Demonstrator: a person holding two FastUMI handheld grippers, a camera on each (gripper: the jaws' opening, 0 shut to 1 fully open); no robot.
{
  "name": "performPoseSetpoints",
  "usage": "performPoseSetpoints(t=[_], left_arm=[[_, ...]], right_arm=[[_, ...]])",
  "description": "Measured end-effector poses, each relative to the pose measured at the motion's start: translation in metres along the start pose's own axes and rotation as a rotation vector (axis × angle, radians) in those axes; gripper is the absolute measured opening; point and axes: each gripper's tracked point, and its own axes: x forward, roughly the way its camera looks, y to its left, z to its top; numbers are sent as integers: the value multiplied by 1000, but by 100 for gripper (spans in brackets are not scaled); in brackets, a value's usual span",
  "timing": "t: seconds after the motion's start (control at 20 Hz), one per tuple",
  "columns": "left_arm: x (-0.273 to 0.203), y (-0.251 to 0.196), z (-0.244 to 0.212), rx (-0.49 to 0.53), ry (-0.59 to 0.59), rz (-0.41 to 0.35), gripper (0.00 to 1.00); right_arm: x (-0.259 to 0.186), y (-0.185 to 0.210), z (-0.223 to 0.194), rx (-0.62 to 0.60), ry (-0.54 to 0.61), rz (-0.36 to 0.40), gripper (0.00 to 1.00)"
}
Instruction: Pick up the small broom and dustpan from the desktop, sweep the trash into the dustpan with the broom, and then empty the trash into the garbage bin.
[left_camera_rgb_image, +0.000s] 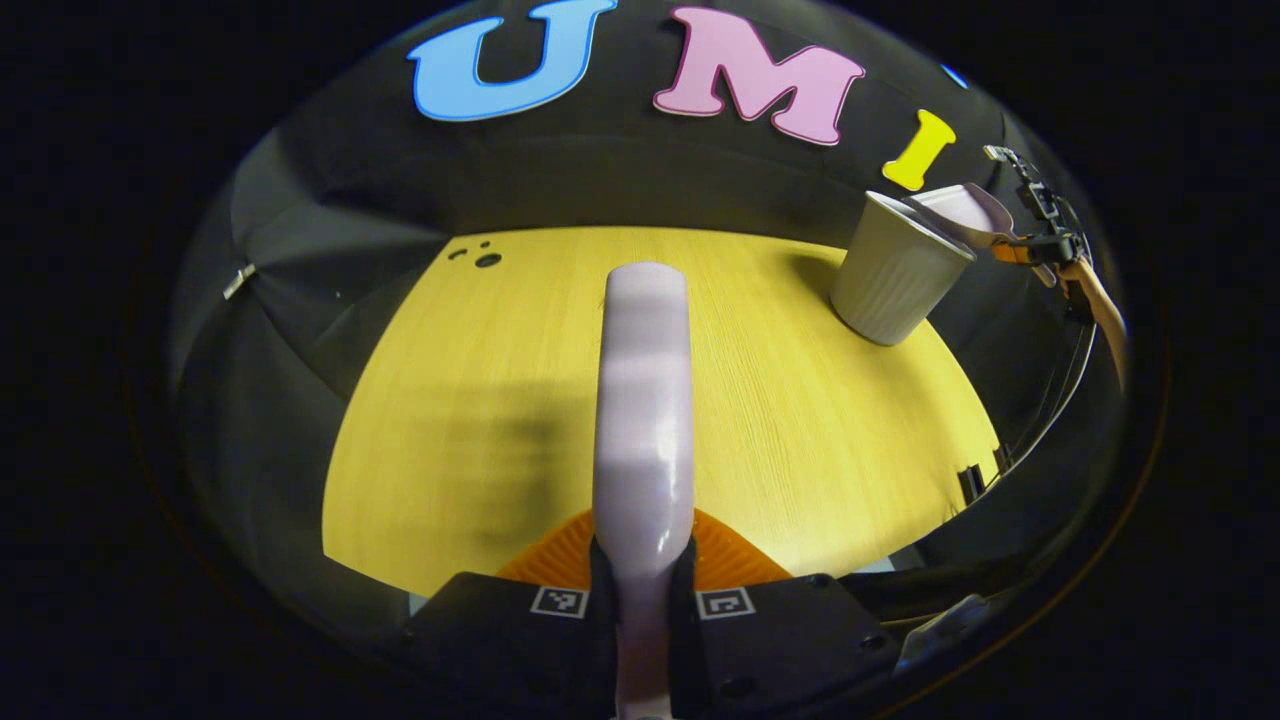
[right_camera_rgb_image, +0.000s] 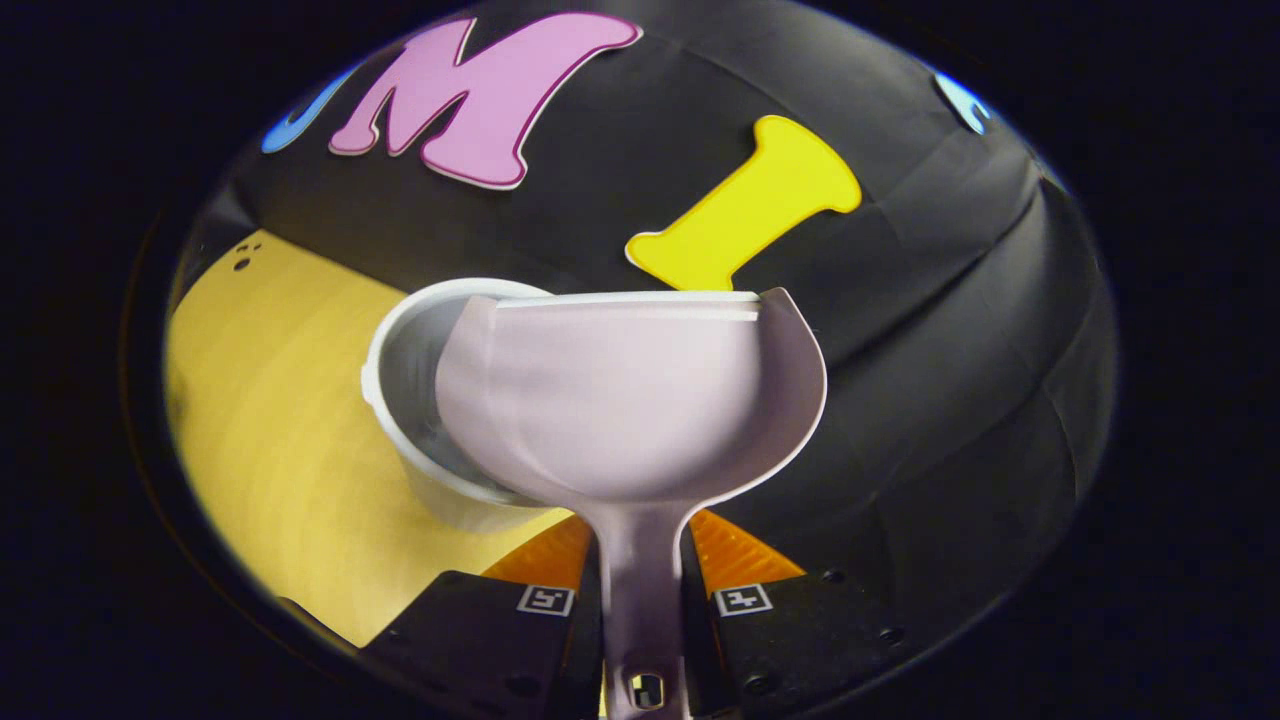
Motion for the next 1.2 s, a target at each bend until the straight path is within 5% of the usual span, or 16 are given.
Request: performPoseSetpoints(t=[0.35, 0.75, 1.2], left_arm=[[-27, -8, -7, 3, -55, -23, 24], [-25, -5, -49, -65, -49, -38, 24], [28, 11, -49, -125, 8, -38, 25]], right_arm=[[-5, 3, 12, 138, -100, 19, 39], [-4, 14, 12, 199, -141, 239, 36], [-7, 30, -20, 212, 26, 495, 33]])
